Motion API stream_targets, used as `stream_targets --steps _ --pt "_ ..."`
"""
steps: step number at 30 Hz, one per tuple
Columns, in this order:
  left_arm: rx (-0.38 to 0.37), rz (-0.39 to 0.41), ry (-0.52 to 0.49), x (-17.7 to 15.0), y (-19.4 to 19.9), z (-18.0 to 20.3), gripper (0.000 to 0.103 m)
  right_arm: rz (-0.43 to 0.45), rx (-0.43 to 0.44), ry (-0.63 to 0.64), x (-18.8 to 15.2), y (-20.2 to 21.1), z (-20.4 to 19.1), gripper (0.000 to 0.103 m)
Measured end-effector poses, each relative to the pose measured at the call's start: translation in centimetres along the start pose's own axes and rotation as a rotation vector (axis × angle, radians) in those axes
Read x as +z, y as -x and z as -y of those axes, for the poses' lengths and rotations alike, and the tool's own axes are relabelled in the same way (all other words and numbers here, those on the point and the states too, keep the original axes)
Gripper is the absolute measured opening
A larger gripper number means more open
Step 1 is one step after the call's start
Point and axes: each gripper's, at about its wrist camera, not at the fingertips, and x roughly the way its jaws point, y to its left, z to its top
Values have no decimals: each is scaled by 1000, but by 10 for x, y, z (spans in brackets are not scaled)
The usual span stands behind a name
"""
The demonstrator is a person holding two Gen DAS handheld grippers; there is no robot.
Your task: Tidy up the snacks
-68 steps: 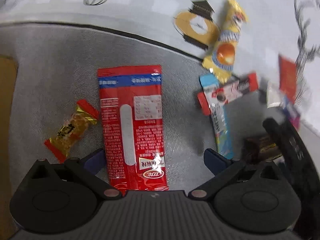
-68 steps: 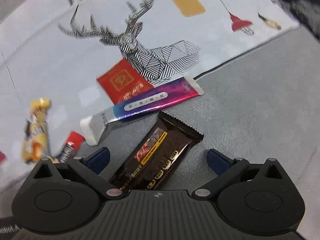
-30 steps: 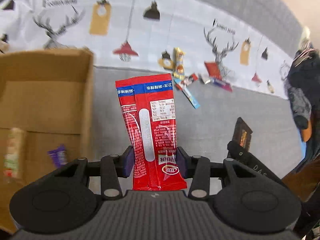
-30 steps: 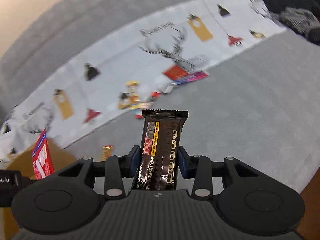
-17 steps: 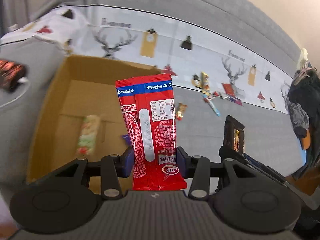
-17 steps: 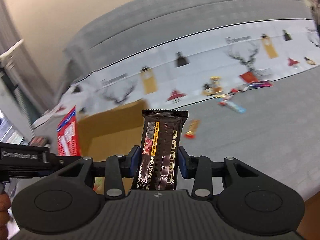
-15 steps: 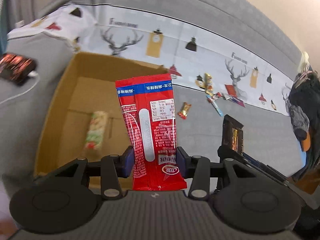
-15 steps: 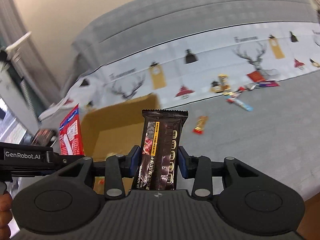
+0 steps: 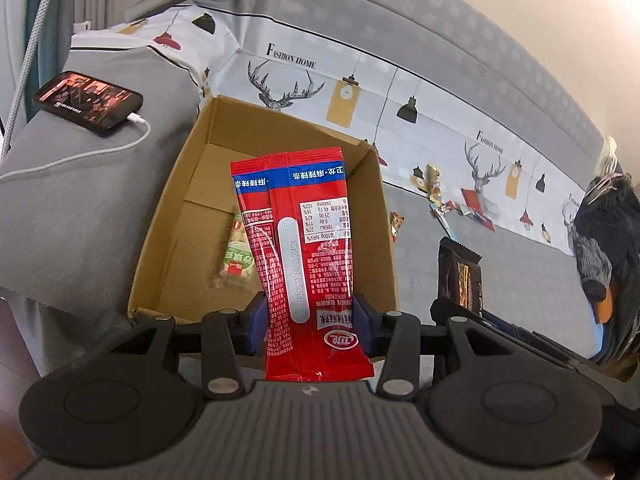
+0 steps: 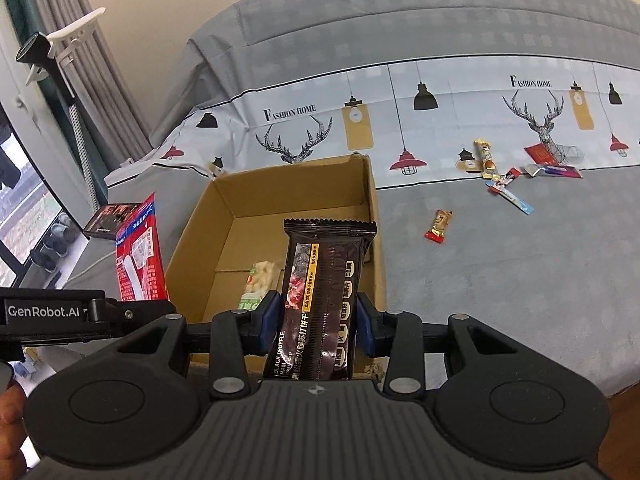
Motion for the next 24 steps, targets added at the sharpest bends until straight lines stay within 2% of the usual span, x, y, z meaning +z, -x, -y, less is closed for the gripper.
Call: stream_targets --steps 24 --pt "44 -12 9 9 -11 -11 49 -37 -7 23 2 -16 -10 42"
